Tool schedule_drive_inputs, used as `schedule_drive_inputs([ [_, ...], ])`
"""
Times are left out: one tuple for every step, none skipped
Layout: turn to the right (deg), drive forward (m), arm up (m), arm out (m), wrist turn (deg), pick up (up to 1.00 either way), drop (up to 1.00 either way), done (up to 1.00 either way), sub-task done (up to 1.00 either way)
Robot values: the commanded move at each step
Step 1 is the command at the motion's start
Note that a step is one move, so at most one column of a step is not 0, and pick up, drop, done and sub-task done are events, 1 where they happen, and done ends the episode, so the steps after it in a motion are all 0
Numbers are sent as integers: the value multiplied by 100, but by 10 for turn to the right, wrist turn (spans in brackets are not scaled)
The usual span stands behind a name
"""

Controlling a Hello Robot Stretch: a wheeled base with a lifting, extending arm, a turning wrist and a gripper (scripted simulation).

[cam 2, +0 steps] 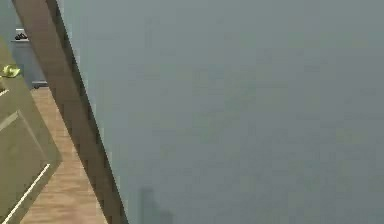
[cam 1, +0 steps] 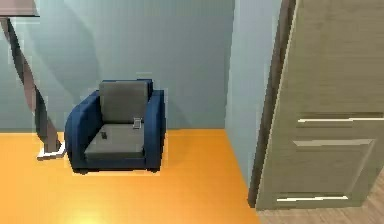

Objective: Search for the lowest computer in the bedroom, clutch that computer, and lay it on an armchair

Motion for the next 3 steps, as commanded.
schedule_drive_inputs([
  [-450,0,0,0,0,0,0,0,0],
  [-120,0,0,0,0,0,0,0,0],
  [0,100,0,0,0,0,0,0,0],
])
